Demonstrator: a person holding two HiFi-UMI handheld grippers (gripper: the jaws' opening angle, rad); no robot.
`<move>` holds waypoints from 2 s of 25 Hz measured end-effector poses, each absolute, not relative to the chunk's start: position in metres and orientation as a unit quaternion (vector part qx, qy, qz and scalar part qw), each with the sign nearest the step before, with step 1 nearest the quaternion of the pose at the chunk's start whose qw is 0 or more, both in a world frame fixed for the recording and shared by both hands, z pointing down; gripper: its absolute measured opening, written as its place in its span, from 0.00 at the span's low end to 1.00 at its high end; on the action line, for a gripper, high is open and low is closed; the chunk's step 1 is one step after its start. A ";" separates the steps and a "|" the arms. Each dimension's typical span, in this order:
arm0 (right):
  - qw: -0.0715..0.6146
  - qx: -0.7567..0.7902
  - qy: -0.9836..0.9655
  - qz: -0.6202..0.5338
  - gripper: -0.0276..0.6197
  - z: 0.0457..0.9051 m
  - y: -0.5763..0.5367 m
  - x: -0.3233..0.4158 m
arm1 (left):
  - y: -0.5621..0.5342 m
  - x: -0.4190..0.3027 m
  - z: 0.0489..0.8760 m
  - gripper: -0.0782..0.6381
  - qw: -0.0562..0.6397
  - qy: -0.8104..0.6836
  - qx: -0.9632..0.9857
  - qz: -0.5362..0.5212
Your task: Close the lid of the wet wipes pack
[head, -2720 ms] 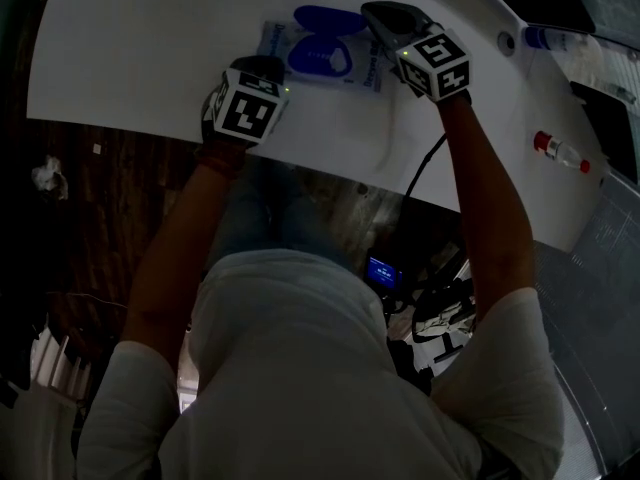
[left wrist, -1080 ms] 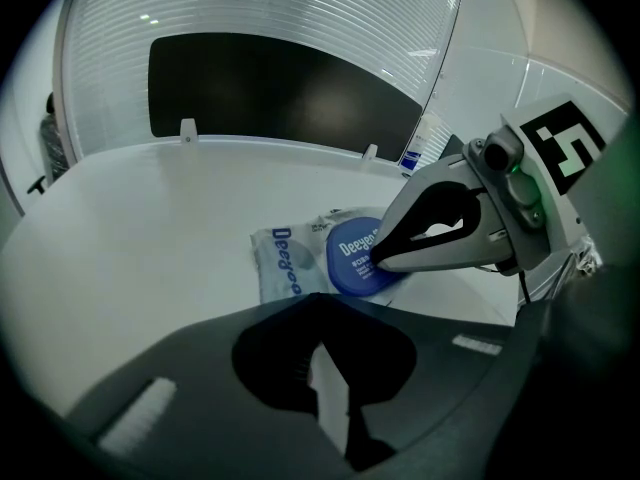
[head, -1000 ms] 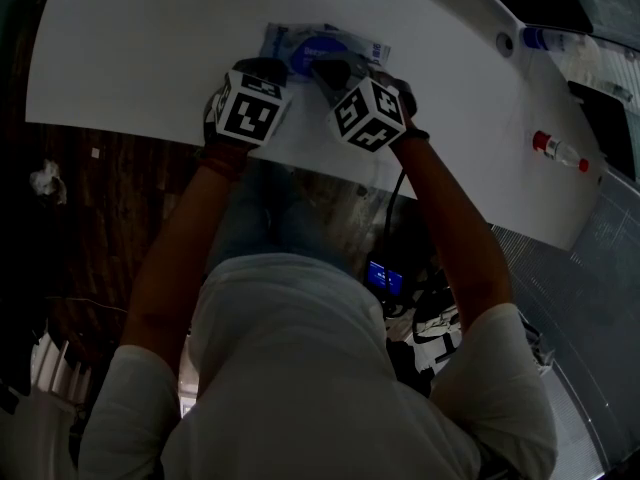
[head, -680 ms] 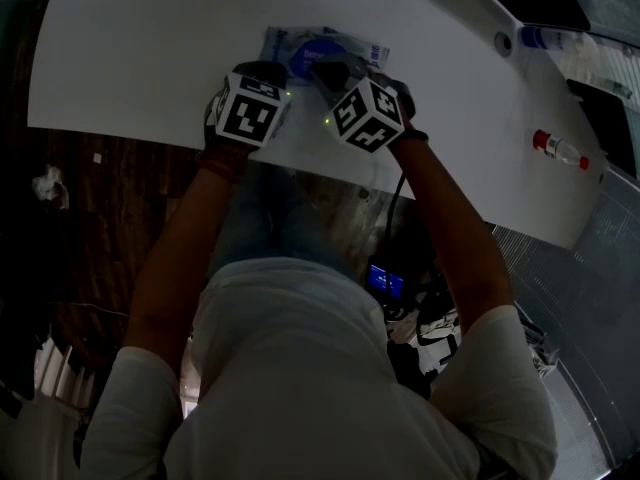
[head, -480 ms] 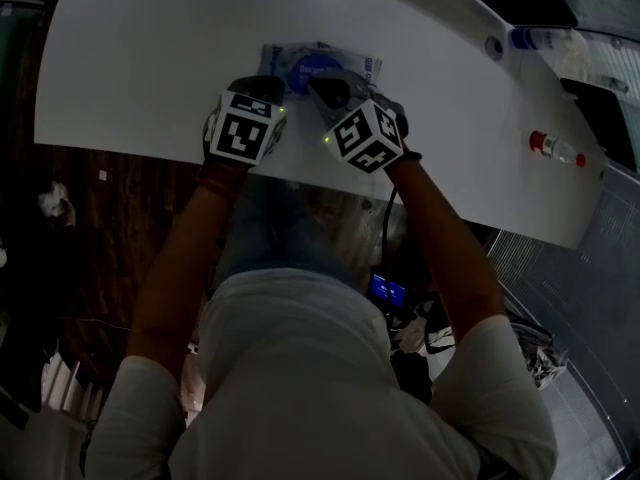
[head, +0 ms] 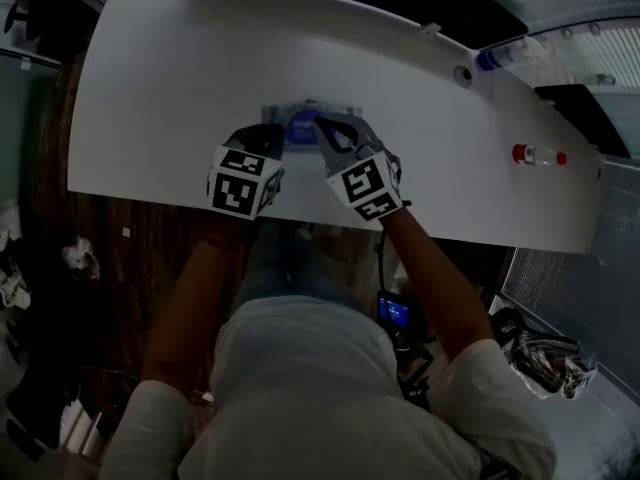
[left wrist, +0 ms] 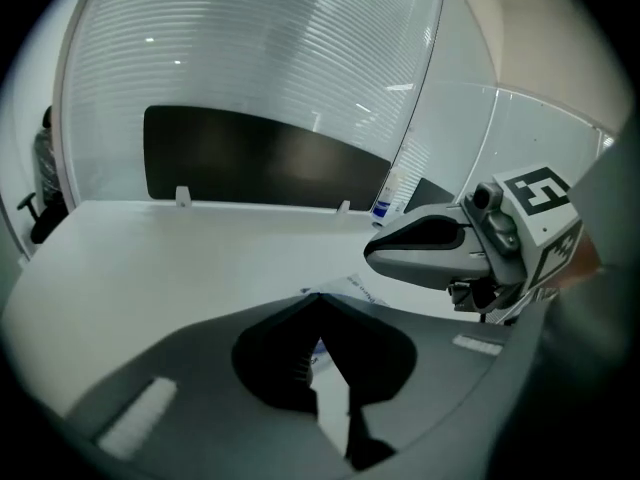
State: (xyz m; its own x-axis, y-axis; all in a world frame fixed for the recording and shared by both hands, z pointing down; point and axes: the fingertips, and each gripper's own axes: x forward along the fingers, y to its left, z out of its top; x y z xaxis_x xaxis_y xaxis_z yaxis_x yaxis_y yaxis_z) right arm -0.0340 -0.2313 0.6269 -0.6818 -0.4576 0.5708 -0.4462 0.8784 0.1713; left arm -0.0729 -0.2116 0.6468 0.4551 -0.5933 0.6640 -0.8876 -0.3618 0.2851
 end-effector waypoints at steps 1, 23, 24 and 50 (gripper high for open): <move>0.303 0.258 -0.917 -0.003 0.04 0.618 -0.234 -0.032 | -0.214 -0.071 0.635 0.11 0.311 -0.469 0.796 0.224; 0.094 0.340 -0.936 -0.001 0.04 0.362 -0.157 -0.019 | -0.161 -0.036 0.380 0.11 0.153 -0.480 0.863 0.032; 0.083 0.336 -0.938 -0.007 0.04 0.350 -0.152 -0.020 | -0.160 -0.035 0.367 0.11 0.145 -0.478 0.866 0.022; -0.014 0.336 -0.942 0.005 0.04 0.283 -0.079 -0.014 | -0.103 -0.032 0.313 0.11 0.108 -0.447 0.888 -0.025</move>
